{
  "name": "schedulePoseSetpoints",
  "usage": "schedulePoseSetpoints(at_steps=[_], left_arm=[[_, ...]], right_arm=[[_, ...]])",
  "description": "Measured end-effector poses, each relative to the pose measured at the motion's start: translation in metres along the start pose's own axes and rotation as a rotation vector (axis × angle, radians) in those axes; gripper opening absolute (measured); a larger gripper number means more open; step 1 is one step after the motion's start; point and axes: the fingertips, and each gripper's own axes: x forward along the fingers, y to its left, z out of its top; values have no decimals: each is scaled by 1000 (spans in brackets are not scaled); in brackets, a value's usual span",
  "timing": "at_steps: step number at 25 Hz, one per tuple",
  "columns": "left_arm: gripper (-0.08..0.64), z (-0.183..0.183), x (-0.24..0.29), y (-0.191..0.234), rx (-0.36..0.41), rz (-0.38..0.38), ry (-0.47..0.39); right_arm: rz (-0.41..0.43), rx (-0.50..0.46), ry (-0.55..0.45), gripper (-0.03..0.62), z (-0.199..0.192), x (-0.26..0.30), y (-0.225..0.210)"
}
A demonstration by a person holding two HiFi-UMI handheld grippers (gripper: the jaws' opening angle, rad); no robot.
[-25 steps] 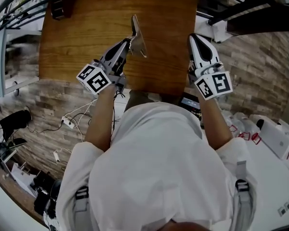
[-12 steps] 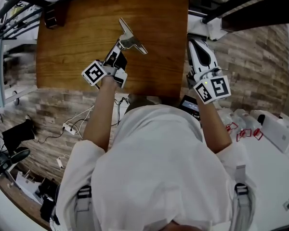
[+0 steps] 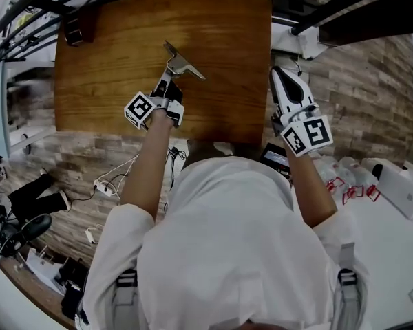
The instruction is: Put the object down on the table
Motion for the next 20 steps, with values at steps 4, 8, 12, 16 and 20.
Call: schedulePoseSetpoints(at_steps=[4,8,12,16,20], left_arm=[[15,3,-4,25,-37,58,-23],[15,4,-7,42,-59,92,-41],[15,6,-9,52,-66,118,-56],[15,7,-11,63,-82,145,-83],[16,6,-15,73,-84,171,-86]], right_arm=[[14,17,12,26,-5,4,3],[16,33,22,26,-11,4,3],[21,33,28,26,-13,2,5],[27,27,29,26,-14,0,7],[28,28,36,26,-17,-1,9]])
